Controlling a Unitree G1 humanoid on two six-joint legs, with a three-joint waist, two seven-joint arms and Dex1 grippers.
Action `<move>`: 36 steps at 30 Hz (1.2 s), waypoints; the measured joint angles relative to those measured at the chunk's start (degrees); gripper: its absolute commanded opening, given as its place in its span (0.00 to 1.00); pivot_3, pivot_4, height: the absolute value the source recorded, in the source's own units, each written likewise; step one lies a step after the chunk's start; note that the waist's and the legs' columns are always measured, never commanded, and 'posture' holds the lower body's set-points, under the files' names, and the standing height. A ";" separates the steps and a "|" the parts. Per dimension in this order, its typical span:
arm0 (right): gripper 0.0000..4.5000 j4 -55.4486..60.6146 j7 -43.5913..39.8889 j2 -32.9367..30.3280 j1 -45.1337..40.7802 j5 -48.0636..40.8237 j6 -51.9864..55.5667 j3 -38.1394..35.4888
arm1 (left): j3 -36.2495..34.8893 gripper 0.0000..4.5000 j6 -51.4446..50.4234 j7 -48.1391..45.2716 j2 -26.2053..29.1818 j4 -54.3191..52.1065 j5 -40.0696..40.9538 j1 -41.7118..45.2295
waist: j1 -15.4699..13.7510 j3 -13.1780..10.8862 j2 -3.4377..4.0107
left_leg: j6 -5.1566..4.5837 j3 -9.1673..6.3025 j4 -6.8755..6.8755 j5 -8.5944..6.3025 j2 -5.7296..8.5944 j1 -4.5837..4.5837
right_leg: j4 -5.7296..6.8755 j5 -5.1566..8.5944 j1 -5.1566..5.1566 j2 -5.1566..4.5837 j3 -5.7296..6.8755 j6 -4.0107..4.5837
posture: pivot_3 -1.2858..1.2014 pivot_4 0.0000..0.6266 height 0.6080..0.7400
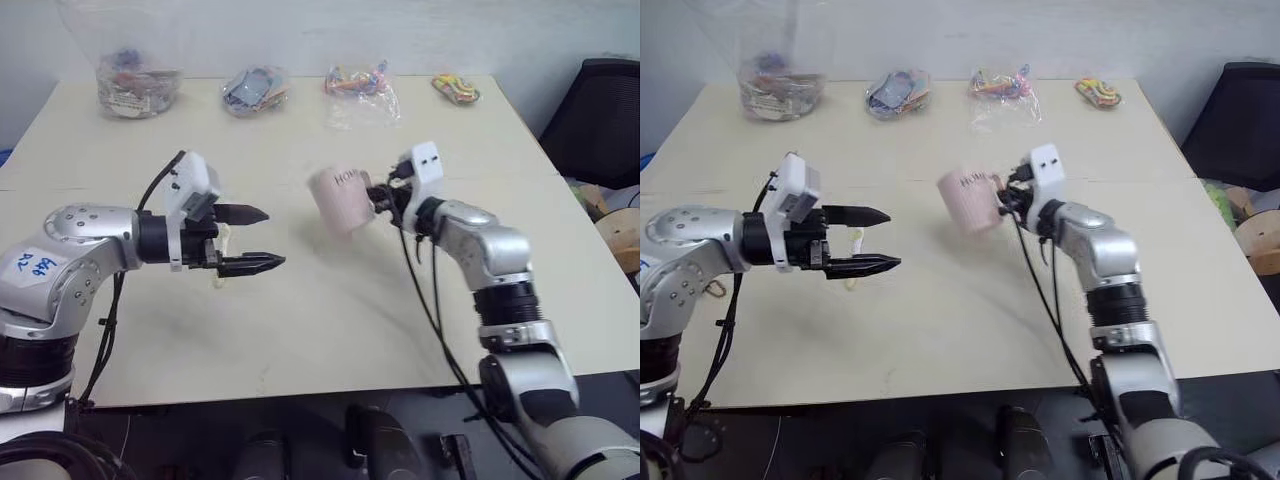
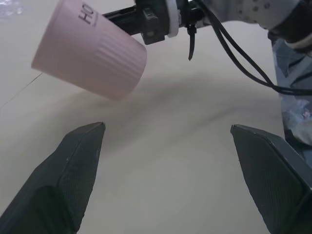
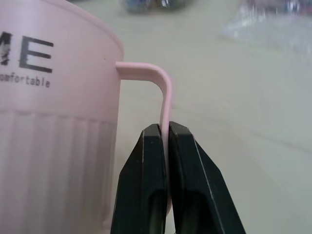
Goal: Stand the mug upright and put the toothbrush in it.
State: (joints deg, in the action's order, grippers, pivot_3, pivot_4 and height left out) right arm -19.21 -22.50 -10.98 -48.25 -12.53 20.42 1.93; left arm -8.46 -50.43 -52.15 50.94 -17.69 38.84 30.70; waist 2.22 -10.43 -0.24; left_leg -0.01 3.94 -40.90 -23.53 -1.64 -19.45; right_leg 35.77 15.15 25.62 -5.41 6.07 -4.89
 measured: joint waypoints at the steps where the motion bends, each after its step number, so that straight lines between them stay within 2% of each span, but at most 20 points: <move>1: 0.01 -2.01 1.36 2.44 0.50 1.84 -5.55 0.56 | -1.12 0.97 -0.39 0.21 0.74 -0.04 0.15 -1.05 | 0.01 0.00 0.00 | 0.00 -0.01 -0.01 0.00 0.01 0.00 | 0.00 0.00 -0.01 0.00 0.01 0.00 | 0.52 0.24 1.00; 5: 0.01 -11.68 5.47 7.20 2.67 8.00 -20.86 3.80 | -4.33 0.97 -2.09 1.18 1.91 -0.28 0.90 -2.88 | -0.29 -0.02 0.04 | 0.00 -0.05 -0.07 0.00 -0.02 -0.04 | 0.03 0.00 -0.11 -0.09 0.05 0.00 | 0.52 0.24 1.00; 10: 0.01 -17.40 7.50 8.20 4.93 11.58 -31.48 4.56 | -5.23 0.97 -3.32 1.38 2.93 -2.09 1.95 -4.47 | -0.11 -0.03 0.05 | 0.00 -0.22 -0.05 0.00 -0.03 0.01 | 0.02 0.00 -0.13 -0.08 0.04 0.00 | 0.52 0.24 1.00; 14: 0.25 -16.04 3.95 6.93 8.69 11.33 -32.54 4.52 | -5.26 0.97 -3.55 1.32 2.91 -2.66 3.64 -4.50 | -0.17 -0.03 0.06 | 0.00 -0.24 -0.05 0.00 -0.09 0.05 | 0.02 0.01 -0.17 -0.08 0.02 0.02 | 0.52 0.24 1.00; 17: 0.48 -11.75 0.11 5.04 13.20 10.43 -29.41 4.51 | -5.15 0.97 -3.68 1.75 2.69 -2.47 3.93 -4.11 | -0.23 -0.04 0.07 | 0.00 -0.22 -0.06 0.00 -0.10 0.03 | 0.01 0.01 -0.16 -0.09 0.00 0.01 | 0.52 0.24 1.00; 24: 1.00 1.26 -3.44 1.42 15.02 9.42 -21.92 4.19 | -4.13 0.97 -2.95 1.97 1.20 -1.71 4.00 -1.95 | -0.27 -0.06 0.10 | 0.00 -0.21 -0.05 0.00 -0.10 0.05 | 0.02 0.01 -0.15 -0.05 0.00 0.02 | 0.52 0.24 1.00; 31: 1.00 13.72 -8.34 -5.39 19.07 6.06 -10.51 3.83 | -3.71 0.97 -1.49 1.77 0.72 0.27 3.69 -1.70 | -0.67 -0.07 0.12 | -0.01 -0.20 -0.06 0.00 -0.05 0.03 | 0.02 0.01 -0.15 -0.07 0.01 0.02 | 0.52 0.24 1.00; 36: 1.00 26.66 -16.57 -15.92 24.12 -2.59 3.01 0.30 | -3.59 0.97 -1.37 2.83 0.49 0.96 3.34 -1.56 | -0.95 -0.09 0.15 | -0.04 -0.21 -0.07 -0.01 -0.04 0.01 | -0.02 0.01 -0.16 -0.08 0.02 0.02 | 0.52 0.24 1.00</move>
State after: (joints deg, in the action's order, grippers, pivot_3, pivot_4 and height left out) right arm 7.45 -39.07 -26.90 -24.13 -15.12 23.42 2.23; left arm -12.05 -51.80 -49.32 51.43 -16.73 42.18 29.14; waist 1.27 -10.52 -0.09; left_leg -0.05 3.74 -40.96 -23.54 -1.67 -19.44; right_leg 35.75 15.15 25.46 -5.49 6.09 -4.87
